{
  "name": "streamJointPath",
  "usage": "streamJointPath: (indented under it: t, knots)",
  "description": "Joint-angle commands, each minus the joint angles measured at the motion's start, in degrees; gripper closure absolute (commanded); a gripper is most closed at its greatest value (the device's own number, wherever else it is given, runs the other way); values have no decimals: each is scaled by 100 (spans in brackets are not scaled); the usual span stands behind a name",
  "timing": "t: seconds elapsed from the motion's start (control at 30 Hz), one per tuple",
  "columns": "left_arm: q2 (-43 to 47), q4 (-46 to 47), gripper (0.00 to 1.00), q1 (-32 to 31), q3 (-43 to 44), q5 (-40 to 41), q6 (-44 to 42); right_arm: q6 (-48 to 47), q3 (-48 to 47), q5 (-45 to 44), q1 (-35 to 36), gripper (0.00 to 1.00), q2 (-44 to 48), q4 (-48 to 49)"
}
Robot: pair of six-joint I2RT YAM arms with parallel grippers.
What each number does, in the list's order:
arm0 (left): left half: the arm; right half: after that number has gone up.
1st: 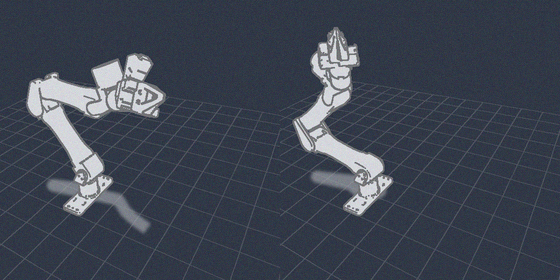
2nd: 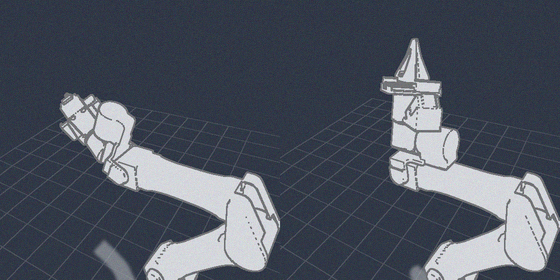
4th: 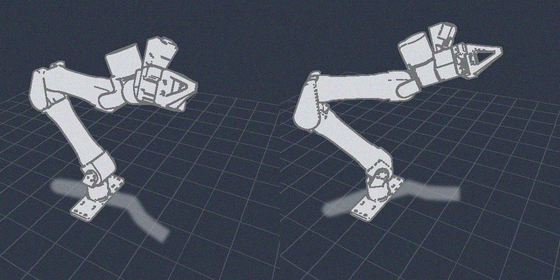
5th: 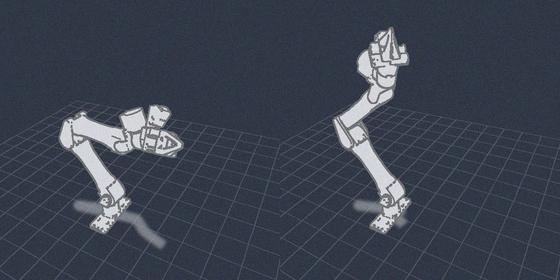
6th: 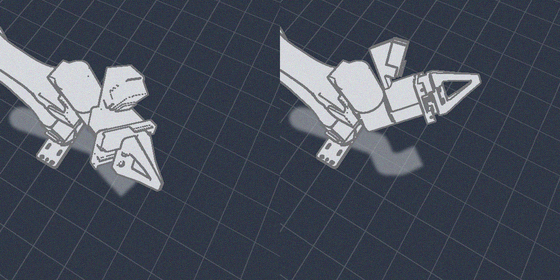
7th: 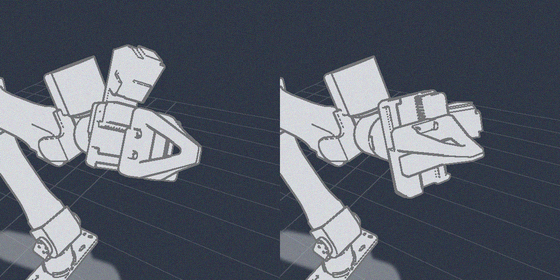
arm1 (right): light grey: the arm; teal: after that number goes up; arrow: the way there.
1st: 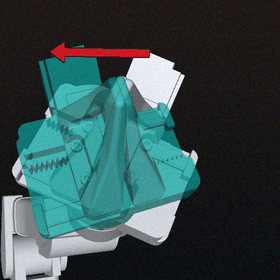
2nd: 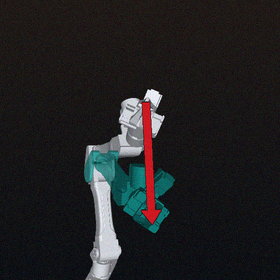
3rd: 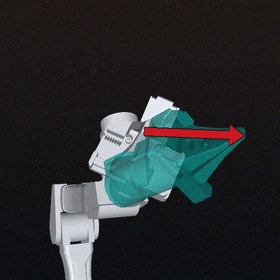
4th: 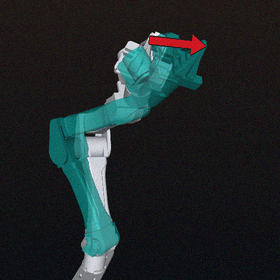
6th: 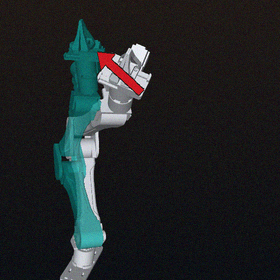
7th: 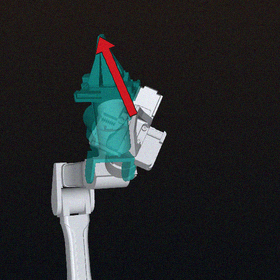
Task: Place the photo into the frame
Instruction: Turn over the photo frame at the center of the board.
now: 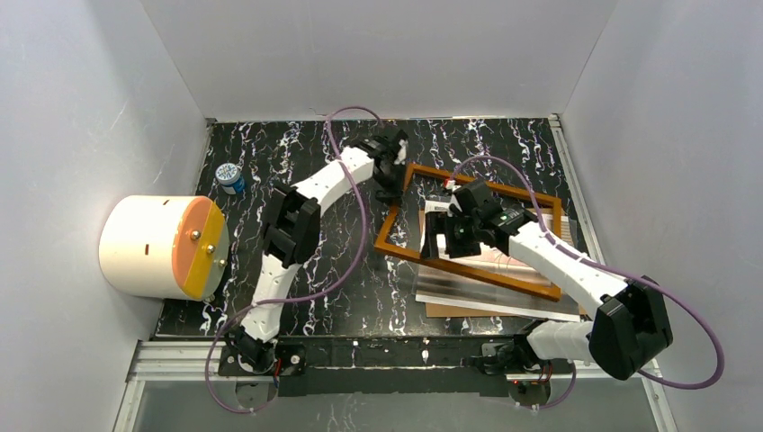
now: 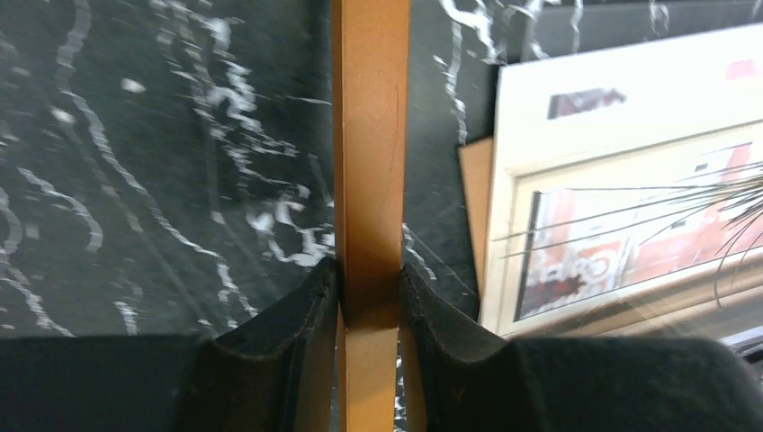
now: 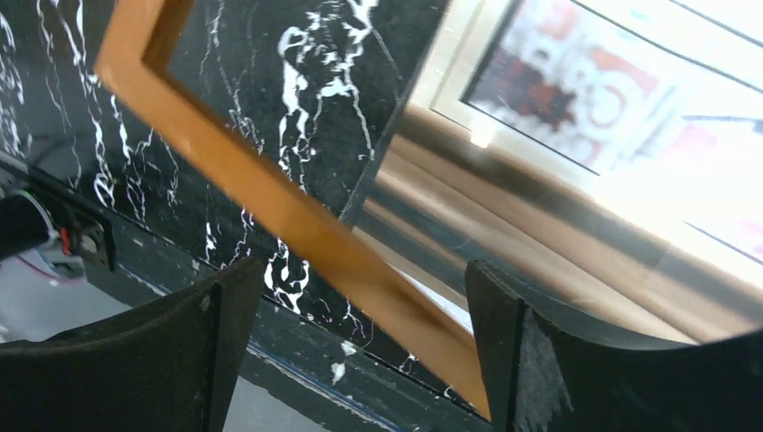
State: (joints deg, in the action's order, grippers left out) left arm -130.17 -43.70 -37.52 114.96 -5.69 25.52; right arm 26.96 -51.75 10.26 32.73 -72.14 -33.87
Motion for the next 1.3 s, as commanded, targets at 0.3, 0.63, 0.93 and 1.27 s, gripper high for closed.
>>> streamJointPath:
  t: [0.3, 0.63, 0.93, 1.27]
  knots:
    - [-224, -732, 100, 1008, 608, -1723, -837, -2109, -1264, -980, 1111, 3, -1199, -380]
    - [-303, -873, 100, 1238, 798, -1877, -1005, -3534, -1003, -1348, 1468, 14, -1191, -253]
    - [-325, -886, 100, 1431, 880, -1941, -961, -4162, -817, -1593, 1594, 32, -1051, -145]
    - [-102, -881, 97, 1693, 959, -1830, -849, -4427, -1192, -2199, 1816, 70, -1156, -73]
